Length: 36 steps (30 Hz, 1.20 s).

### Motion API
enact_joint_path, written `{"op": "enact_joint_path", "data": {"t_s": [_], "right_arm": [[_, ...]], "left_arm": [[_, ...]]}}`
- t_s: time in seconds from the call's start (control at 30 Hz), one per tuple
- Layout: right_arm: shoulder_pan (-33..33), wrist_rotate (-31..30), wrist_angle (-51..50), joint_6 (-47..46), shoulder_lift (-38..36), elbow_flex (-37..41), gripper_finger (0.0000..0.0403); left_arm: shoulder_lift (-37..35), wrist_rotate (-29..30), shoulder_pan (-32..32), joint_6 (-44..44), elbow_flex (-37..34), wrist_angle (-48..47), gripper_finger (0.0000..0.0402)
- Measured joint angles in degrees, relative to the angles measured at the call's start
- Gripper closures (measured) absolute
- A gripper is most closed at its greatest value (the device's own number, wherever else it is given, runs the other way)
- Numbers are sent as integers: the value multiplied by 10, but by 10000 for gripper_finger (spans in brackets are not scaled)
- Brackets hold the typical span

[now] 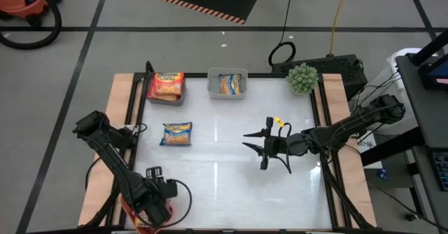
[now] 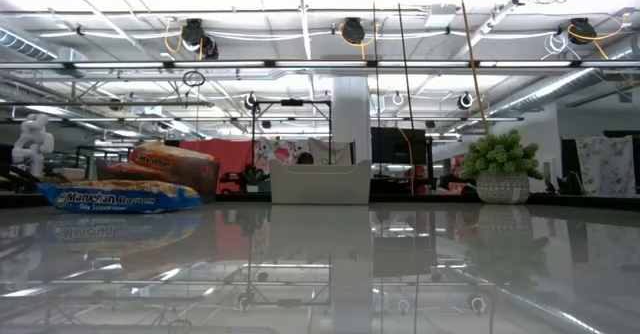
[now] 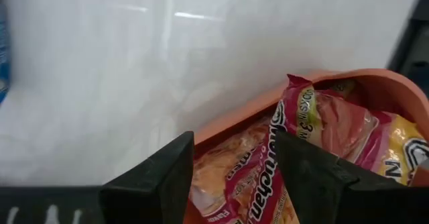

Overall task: Sort Maruchan noodles
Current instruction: Put the red noodle pack into the orange bin, then put the blue noodle pack into the gray bin

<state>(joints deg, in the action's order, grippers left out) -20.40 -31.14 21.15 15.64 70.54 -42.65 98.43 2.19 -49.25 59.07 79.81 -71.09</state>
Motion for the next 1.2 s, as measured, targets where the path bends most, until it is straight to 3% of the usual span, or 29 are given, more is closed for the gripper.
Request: {"op": "enact_joint_path", "data": {"t_s": [0.27, 0.53, 0.77, 0.87, 1.03, 1.2], "right_arm": [[0, 0, 0, -1, 0, 0, 287], [0, 14, 4, -2, 0, 0, 287], [1, 14, 4, -37, 0, 0, 287], [12, 13, 21, -79, 9, 0, 287], [35, 12, 88, -125, 60, 0, 287], [50, 12, 136, -155, 150, -19, 287]], "left_arm": [[0, -12, -5, -54, 0, 5, 188], [-3, -13, -11, -28, 50, -109, 188], [-3, 19, -42, -14, 94, -74, 188], [-3, 76, -59, -29, 94, -91, 188], [-26, 342, -78, -46, 89, -120, 188], [-60, 467, -48, -117, 88, -76, 188]]}}
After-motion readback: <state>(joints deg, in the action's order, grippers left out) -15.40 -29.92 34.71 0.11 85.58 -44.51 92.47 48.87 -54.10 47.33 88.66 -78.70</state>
